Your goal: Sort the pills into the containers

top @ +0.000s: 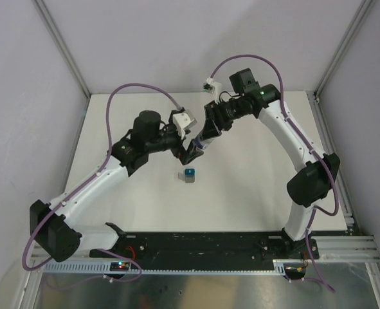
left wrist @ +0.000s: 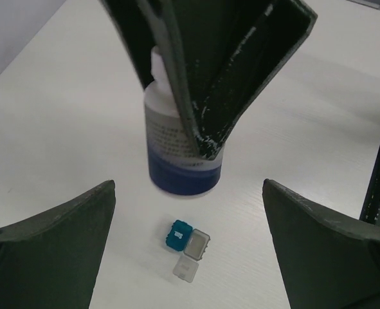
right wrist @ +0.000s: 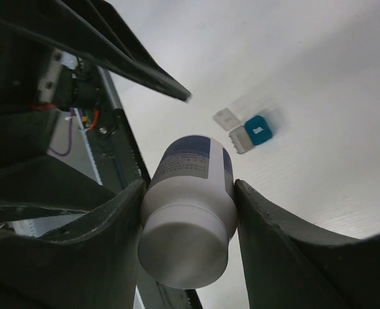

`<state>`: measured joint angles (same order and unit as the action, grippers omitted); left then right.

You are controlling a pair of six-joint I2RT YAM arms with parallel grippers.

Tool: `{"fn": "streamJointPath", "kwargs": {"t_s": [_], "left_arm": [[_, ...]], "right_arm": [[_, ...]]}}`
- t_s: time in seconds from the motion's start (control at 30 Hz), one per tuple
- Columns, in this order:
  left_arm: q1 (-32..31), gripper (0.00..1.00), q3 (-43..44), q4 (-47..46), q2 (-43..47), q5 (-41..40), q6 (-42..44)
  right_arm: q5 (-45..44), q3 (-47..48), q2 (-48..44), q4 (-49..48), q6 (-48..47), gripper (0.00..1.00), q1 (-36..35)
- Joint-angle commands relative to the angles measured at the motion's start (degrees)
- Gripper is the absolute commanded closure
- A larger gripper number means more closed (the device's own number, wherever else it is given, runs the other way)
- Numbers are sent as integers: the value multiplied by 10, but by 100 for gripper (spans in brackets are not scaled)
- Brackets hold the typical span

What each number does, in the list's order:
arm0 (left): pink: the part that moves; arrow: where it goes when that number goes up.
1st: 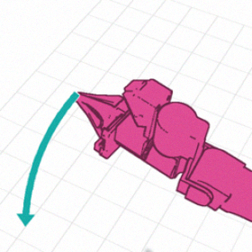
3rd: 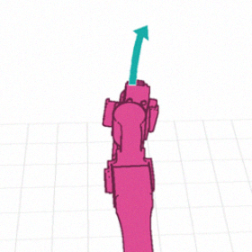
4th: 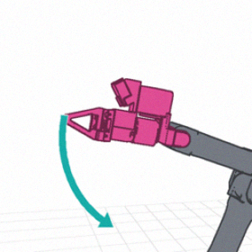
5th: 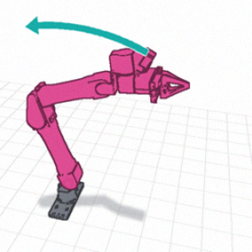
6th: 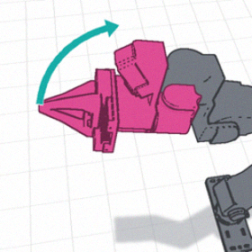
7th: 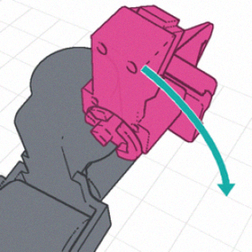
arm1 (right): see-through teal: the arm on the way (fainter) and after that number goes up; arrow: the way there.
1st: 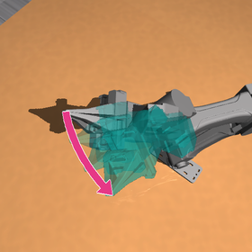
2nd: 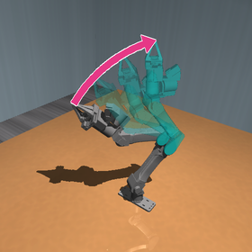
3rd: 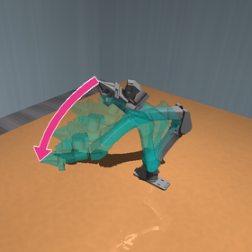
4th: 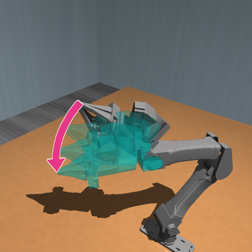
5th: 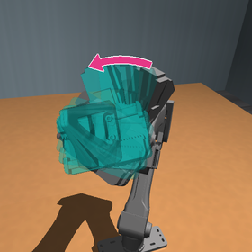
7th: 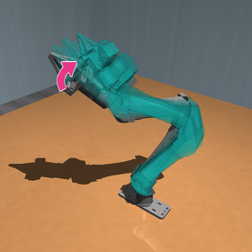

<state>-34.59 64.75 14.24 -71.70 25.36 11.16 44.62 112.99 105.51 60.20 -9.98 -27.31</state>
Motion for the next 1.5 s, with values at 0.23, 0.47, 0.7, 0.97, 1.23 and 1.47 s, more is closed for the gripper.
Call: {"fn": "streamJointPath", "kwargs": {"t_s": [0.23,0.47,0.7,0.97,1.23,1.47], "left_arm": [[-63,0,37,-47,-47,-80,34],[-78,7,58,-50,-75,-106,12],[-83,27,64,-49,-82,-126,9],[-84,83,56,-47,-83,-123,15],[-83,100,23,-45,-47,-122,32],[-84,100,-13,-41,1,-129,43]], "right_arm": [[125,-25,-49,-28,39,100,31],[129,-61,-63,-54,52,100,38],[137,-61,-67,-60,61,100,42],[144,-61,-71,-65,71,95,44],[107,-77,-109,-72,74,23,51],[81,-93,-151,-72,74,10,62]]}}
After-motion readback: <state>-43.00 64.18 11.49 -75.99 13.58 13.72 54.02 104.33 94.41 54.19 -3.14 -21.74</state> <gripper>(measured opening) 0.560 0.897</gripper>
